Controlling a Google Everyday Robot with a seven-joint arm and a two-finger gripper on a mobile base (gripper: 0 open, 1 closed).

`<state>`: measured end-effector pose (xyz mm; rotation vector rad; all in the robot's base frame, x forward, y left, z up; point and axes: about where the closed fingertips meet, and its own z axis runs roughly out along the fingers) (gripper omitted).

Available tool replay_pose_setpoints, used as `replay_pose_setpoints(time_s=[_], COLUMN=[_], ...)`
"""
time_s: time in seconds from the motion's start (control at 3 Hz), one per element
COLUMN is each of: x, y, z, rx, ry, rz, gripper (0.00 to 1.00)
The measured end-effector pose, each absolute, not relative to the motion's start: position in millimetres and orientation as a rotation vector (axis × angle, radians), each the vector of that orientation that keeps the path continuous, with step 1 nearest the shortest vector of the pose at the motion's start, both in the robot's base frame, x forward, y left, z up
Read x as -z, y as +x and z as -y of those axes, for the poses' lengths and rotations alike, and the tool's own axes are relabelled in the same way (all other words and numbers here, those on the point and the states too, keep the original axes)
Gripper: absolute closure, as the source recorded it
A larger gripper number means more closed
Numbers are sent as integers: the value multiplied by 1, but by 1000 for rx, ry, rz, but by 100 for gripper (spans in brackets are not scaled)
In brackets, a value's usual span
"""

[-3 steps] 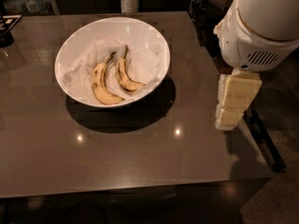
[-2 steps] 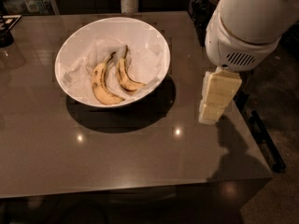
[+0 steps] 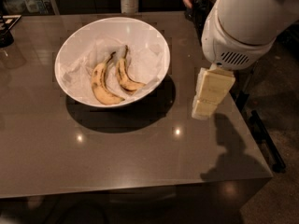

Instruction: Pick banana from white bowl

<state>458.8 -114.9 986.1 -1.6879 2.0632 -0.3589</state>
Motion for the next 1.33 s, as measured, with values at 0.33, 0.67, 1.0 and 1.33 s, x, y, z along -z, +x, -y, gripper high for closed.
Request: replay_pose_setpoints(time_s=[0.33, 0.67, 1.0, 1.33], x=[-990, -996, -992, -996], y=[468, 500, 522, 522], z=[100, 56, 25, 23], rx=[350, 356, 248, 239], ry=[-1633, -1569, -1484, -1455], rz=[-2092, -2127, -2235, -2246], gripper=[0, 0, 0, 0])
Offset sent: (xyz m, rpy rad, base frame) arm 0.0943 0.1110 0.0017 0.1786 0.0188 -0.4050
